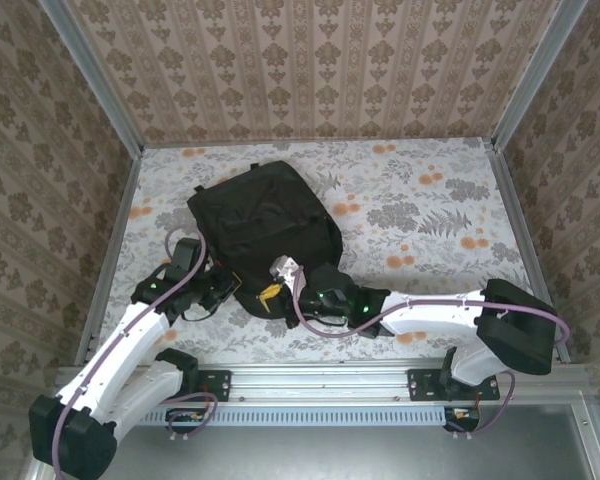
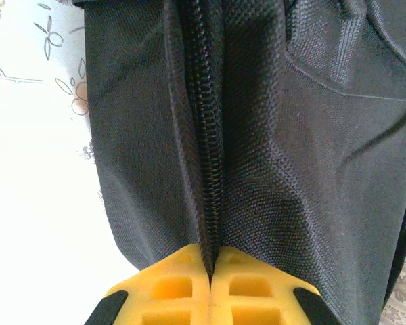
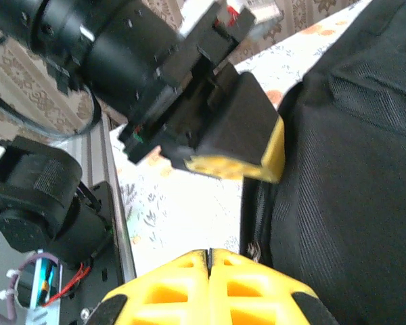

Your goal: Pack the student bag

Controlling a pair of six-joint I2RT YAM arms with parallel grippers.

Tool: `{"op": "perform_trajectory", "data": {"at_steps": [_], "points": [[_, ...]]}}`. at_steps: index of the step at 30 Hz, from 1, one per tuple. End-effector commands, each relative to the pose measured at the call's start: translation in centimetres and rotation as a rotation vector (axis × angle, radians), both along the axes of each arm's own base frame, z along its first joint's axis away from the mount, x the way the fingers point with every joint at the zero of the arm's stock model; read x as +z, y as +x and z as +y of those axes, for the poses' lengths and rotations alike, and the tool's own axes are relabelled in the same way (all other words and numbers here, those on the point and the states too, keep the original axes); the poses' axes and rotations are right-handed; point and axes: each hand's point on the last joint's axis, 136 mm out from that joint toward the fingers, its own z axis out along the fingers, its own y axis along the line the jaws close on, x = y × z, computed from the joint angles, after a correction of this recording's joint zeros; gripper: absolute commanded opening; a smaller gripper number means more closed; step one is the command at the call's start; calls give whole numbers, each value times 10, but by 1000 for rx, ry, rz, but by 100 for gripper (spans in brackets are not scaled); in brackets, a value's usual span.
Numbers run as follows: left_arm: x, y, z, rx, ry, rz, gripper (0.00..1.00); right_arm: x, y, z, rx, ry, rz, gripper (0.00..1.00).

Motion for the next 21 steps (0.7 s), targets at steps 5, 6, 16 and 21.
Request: {"op": "perform_trajectory", "data": {"at_steps": [5, 6, 16, 21], "points": [[1, 0, 15, 8, 70, -8, 0, 10, -2, -24, -42, -21, -75, 0], [1, 0, 16, 7, 73, -10, 0, 11, -2, -26, -45, -23, -82, 0], [5, 1, 24, 6, 101, -21, 0, 13, 4, -51, -95, -52, -118, 0], [3, -1, 25, 4, 106, -16, 0, 16, 10, -67, -133, -57, -131, 0]]}}
